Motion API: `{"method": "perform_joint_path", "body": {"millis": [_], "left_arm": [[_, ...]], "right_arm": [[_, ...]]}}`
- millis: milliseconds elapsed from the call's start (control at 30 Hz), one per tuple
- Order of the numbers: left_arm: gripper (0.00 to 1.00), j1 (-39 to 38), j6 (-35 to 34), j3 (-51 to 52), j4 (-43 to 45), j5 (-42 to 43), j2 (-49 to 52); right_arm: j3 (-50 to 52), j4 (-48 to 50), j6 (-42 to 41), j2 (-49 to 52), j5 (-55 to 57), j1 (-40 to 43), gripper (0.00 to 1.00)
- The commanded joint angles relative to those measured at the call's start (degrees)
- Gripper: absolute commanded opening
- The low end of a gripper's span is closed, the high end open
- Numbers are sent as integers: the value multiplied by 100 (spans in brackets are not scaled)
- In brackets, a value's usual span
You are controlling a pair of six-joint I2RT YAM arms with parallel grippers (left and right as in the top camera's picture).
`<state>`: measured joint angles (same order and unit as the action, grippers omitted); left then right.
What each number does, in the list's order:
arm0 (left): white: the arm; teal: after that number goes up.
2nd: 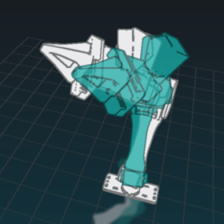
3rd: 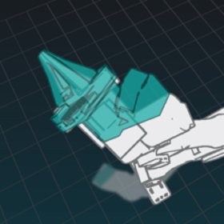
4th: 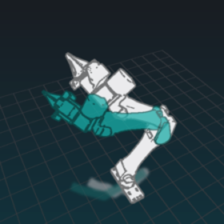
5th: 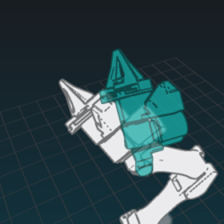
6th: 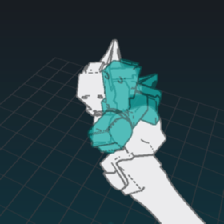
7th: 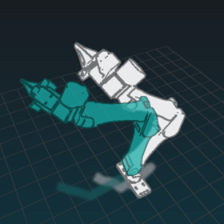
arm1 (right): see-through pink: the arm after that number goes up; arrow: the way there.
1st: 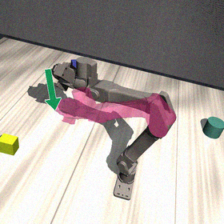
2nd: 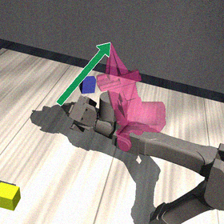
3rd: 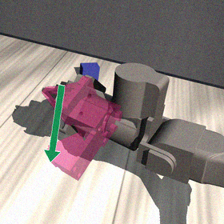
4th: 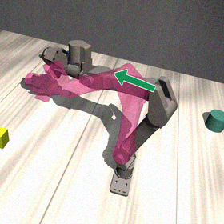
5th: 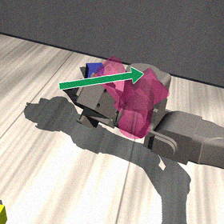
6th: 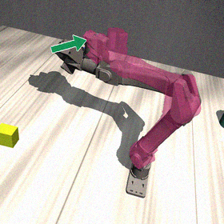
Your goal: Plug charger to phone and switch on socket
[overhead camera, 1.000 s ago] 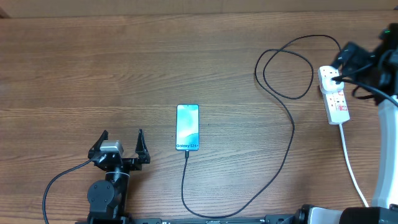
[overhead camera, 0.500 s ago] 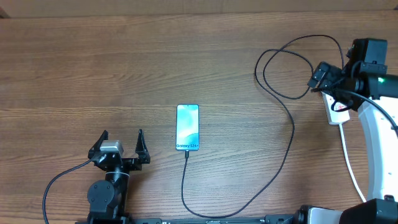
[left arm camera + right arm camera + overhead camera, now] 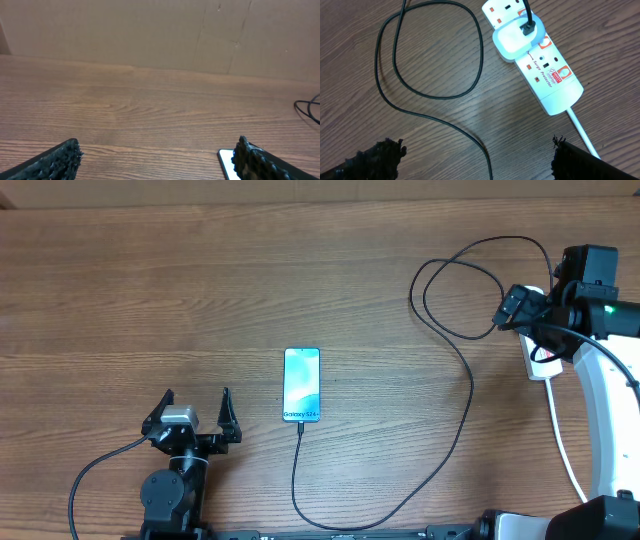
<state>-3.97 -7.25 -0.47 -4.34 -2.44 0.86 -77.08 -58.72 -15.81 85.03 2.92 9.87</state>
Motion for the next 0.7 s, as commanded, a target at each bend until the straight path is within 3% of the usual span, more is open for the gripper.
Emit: {"method": "perform_joint_path", "body": {"millis": [0, 667], "left_arm": [[100, 59, 105, 20, 9, -57, -61], [100, 59, 105, 20, 9, -57, -61]], "right_arm": [[31, 13, -20, 28, -2, -17, 100], [31, 13, -20, 306, -2, -17, 100]]}}
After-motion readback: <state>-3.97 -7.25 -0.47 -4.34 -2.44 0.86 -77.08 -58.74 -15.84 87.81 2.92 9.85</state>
